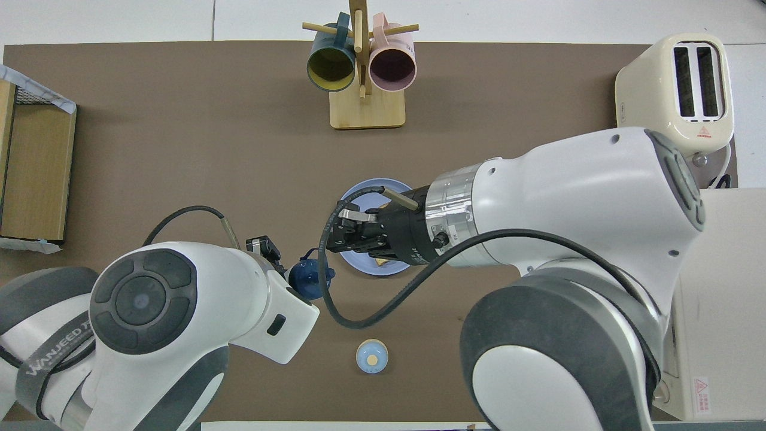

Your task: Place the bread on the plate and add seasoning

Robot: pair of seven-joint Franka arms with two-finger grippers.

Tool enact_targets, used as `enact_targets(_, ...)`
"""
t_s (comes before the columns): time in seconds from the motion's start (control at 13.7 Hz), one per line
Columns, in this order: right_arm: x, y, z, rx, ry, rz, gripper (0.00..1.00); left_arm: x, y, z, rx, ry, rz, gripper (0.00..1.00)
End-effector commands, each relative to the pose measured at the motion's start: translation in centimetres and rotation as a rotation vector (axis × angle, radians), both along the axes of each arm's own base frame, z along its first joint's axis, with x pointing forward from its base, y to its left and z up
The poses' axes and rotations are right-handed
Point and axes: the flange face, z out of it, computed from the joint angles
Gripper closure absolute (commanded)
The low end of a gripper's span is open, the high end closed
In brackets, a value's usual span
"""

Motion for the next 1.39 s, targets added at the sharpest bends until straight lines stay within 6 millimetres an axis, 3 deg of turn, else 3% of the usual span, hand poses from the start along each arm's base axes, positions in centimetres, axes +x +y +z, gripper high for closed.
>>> enact_targets(0.0, -1.0, 1.5, -0.2, -0.026, -0.048, 0.039, 0.48, -0.6, 0.2, 0.1, -0.029, -0.004, -0.013, 1.0)
enact_targets(0.22, -2.5, 2.9, -0.8, -0.114, -0.102, 0.107, 0.48, -0.6, 0.2, 0.1, -0.03, -0.005, -0.013, 1.0)
enact_targets(0.66, -2.0, 2.2, -1.0, -0.147, -0.121, 0.125, 0.56, -0.5, 0.2, 0.1, -0.031, -0.006, -0.012, 1.0)
enact_targets(0.88, -2.6, 2.6, -1.2, -0.151, -0.109, 0.141, 0.71, -0.6, 0.1, 0.1, -0.032, -0.008, -0.013, 1.0)
enact_targets(1.09, -2.7, 2.4, -1.2, -0.156, -0.096, 0.15, 1.0, -0.6, 0.1, 0.1, -0.032, -0.008, -0.013, 1.0)
enact_targets(1.31, -2.0, 1.8, -1.1, -0.143, -0.082, 0.124, 1.0, -0.6, 0.1, 0.1, -0.032, -0.008, -0.013, 1.0)
